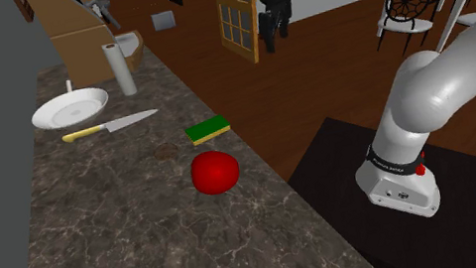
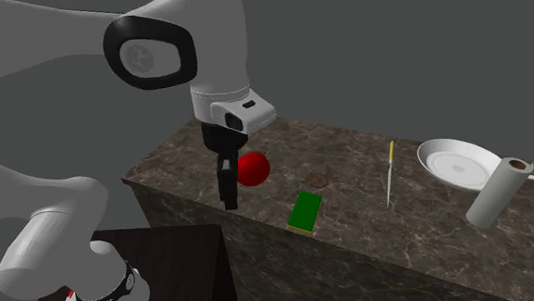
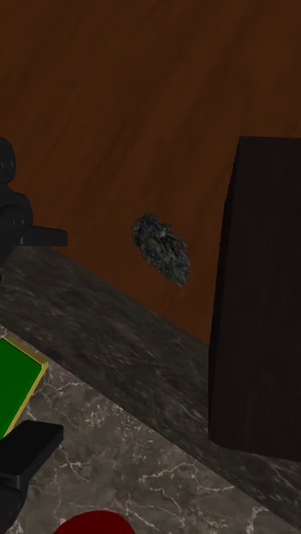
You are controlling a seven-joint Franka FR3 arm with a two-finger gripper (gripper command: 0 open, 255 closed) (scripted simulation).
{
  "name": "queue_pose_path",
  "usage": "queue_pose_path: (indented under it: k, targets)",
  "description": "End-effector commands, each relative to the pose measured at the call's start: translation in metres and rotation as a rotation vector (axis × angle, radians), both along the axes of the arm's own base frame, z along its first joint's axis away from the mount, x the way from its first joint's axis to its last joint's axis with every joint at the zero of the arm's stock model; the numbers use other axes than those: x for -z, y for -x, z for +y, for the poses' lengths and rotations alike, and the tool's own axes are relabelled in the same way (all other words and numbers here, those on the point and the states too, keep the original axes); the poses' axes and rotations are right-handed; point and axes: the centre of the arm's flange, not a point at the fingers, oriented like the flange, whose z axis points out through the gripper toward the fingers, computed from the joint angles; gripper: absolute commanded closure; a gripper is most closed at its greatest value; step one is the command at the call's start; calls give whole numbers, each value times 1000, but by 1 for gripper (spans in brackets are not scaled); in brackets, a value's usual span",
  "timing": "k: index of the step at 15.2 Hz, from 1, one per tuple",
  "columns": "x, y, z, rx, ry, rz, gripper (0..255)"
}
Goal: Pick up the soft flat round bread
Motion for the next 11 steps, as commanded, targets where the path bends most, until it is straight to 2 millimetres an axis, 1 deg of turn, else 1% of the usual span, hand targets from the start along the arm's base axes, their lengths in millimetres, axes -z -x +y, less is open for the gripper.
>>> queue_pose_path:
  k: [1,11]
  targets:
    - [16,-18,12,-33,-6,-2,0]
    - [88,-97,83,-192,-34,-8,0]
